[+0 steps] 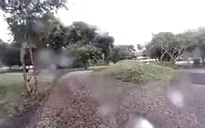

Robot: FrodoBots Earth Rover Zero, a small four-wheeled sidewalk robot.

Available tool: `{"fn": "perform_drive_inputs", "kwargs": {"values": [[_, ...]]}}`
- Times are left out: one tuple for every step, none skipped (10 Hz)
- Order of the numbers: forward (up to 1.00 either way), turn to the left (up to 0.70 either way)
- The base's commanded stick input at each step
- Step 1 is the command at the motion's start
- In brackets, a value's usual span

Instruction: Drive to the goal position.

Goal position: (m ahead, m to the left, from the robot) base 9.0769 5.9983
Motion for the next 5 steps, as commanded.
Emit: {"fn": "perform_drive_inputs", "kwargs": {"values": [[0.7,0.0],[0.7,0.0],[0.7,0.0],[0.7,0.0],[0.7,0.0]]}}
